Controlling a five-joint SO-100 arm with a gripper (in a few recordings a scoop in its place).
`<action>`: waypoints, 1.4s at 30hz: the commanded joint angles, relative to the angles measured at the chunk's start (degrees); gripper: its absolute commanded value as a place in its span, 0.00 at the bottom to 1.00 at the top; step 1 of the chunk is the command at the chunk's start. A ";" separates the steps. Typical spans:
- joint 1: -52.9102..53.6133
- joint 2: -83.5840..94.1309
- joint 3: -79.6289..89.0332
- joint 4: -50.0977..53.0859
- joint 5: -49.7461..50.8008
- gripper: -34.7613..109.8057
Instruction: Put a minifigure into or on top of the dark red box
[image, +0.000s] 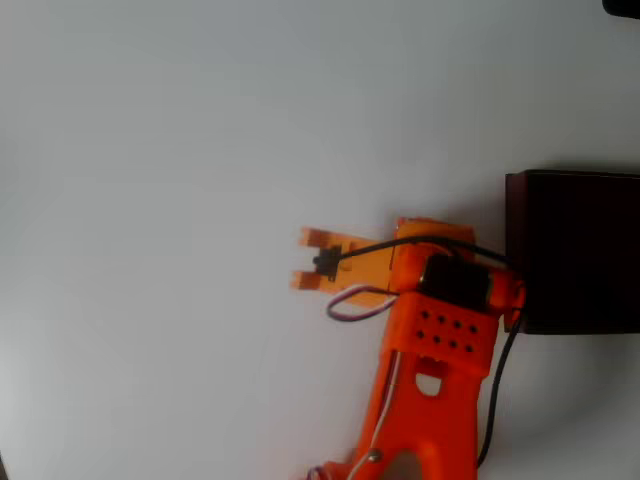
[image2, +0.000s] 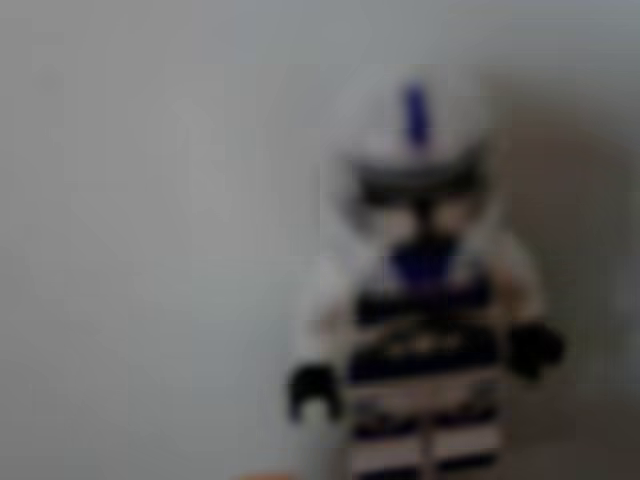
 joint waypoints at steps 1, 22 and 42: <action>0.26 2.11 -0.26 0.18 -0.18 0.37; 3.87 -5.10 -1.32 -3.16 -2.02 0.37; 4.13 -7.65 -0.70 -5.01 -2.11 0.32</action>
